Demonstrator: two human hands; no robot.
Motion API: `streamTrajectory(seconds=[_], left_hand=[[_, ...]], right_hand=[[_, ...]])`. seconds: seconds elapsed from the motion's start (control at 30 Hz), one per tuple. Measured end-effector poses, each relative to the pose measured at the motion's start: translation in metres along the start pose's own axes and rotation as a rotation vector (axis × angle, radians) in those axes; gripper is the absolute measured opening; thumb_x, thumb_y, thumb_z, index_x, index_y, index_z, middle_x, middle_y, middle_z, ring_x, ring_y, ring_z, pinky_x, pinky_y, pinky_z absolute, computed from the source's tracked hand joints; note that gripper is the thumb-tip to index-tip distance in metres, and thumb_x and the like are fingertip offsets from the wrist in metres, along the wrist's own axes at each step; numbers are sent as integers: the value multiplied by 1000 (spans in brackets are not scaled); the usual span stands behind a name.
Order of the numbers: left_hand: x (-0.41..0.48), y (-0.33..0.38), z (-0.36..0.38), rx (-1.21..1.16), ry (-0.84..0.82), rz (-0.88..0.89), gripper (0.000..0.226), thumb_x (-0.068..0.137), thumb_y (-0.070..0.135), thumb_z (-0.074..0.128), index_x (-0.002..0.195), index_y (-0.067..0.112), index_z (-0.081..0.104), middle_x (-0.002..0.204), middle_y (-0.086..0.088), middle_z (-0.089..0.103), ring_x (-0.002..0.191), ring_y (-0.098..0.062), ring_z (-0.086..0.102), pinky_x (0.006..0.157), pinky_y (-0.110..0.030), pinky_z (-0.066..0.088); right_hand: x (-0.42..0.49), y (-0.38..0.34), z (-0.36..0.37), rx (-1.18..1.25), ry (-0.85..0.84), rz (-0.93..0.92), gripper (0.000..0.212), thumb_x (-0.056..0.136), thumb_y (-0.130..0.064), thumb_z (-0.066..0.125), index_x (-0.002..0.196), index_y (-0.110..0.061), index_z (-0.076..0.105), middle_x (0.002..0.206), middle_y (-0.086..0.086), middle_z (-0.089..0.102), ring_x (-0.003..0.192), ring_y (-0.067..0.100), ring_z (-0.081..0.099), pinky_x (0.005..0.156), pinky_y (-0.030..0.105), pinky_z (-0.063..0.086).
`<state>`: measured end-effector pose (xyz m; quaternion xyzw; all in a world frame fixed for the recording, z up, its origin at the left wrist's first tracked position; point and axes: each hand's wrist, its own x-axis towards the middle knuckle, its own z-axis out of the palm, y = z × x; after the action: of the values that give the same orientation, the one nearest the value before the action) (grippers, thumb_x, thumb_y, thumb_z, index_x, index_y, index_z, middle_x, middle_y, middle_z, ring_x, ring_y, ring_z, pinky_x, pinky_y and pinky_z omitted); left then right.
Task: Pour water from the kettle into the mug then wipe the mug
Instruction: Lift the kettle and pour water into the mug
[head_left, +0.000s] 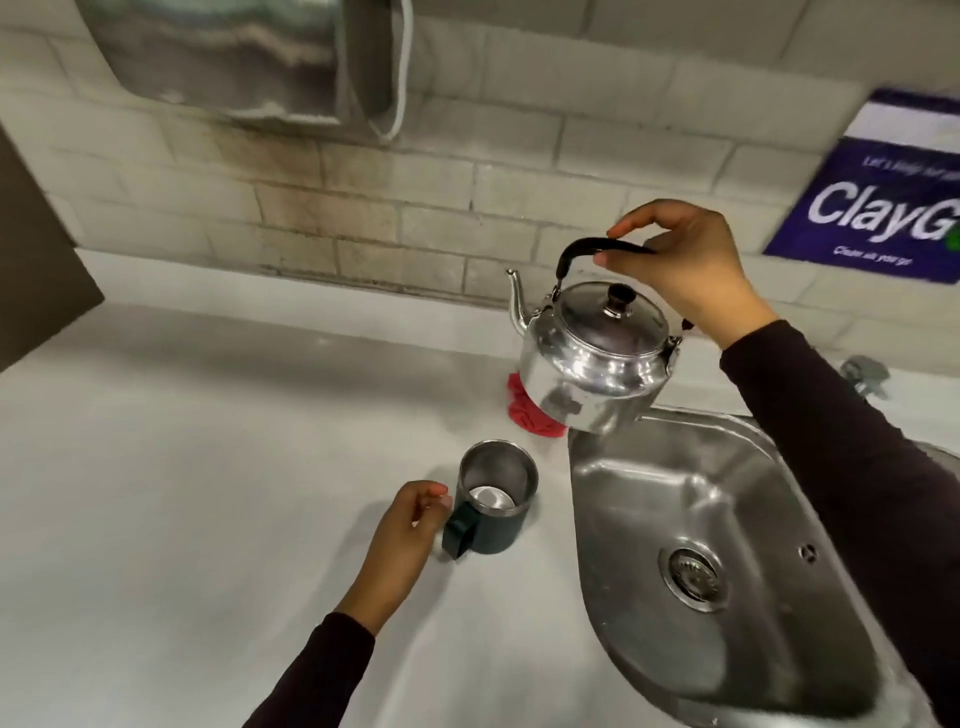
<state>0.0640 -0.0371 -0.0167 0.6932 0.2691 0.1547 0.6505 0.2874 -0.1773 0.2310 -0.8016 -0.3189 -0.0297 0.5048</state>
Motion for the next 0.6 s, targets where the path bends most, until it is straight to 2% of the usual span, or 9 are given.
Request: streamTrajectory(seconds=[0.1, 0.17, 0.2, 0.23, 0.3, 0.33, 0.43, 0.5, 0.6], left_hand=[[7, -7, 7, 67, -95, -43, 9, 91, 27, 53, 85, 29, 58, 88, 12, 63, 77, 8, 58, 61, -6, 42], [9, -14, 11, 97, -143, -79, 16, 91, 32, 51, 80, 24, 59, 83, 10, 64, 74, 2, 59, 59, -8, 43], [10, -17, 12, 107, -172, -93, 22, 92, 34, 50, 76, 22, 60, 80, 6, 66, 73, -4, 60, 62, -10, 44], [10, -21, 14, 113, -200, -106, 29, 93, 36, 48, 71, 21, 61, 77, 2, 66, 73, -11, 60, 70, -18, 47], [10, -27, 16, 135, -241, -109, 43, 93, 43, 43, 57, 25, 59, 69, -1, 63, 70, -17, 56, 77, -34, 46], [9, -29, 17, 147, -249, -102, 46, 89, 50, 41, 53, 26, 57, 65, 0, 61, 66, -16, 54, 74, -34, 44], [9, -31, 15, 155, -263, -79, 50, 76, 65, 36, 51, 24, 50, 58, 3, 54, 58, -13, 46, 66, -30, 37], [10, -31, 14, 155, -287, -62, 51, 76, 65, 35, 51, 22, 47, 59, 0, 50, 58, -13, 43, 65, -31, 35], [11, -30, 14, 165, -297, -51, 49, 80, 61, 35, 51, 22, 44, 61, -3, 48, 60, -15, 42, 65, -31, 34]], right_hand=[[-31, 0, -24, -107, -25, 16, 19, 68, -18, 83, 81, -12, 70, 42, 1, 52, 39, 8, 37, 44, 15, 30], [-51, 1, -35, -198, -83, 20, 24, 68, -19, 83, 86, -7, 73, 50, 16, 58, 44, 17, 42, 51, 22, 38], [-61, 1, -40, -228, -116, 26, 24, 68, -20, 83, 86, -8, 74, 58, 25, 63, 48, 24, 47, 55, 28, 42], [-70, -1, -43, -240, -149, 34, 23, 67, -20, 83, 86, -9, 75, 67, 30, 67, 51, 30, 52, 59, 33, 45], [-85, -3, -45, -238, -206, 49, 20, 67, -20, 83, 84, -13, 76, 75, 29, 71, 60, 43, 62, 62, 39, 52], [-90, -3, -45, -230, -229, 59, 18, 67, -20, 83, 83, -16, 76, 76, 24, 74, 66, 44, 66, 63, 39, 55], [-99, -3, -38, -260, -297, 86, 16, 67, -19, 83, 81, -23, 77, 74, 5, 78, 67, 28, 72, 65, 34, 59], [-101, -3, -32, -324, -341, 87, 17, 66, -22, 82, 83, -23, 78, 74, 0, 77, 65, 19, 71, 69, 39, 60], [-102, -7, -21, -366, -418, 84, 18, 65, -29, 81, 82, -26, 78, 72, -2, 76, 60, 16, 69, 65, 40, 60]])
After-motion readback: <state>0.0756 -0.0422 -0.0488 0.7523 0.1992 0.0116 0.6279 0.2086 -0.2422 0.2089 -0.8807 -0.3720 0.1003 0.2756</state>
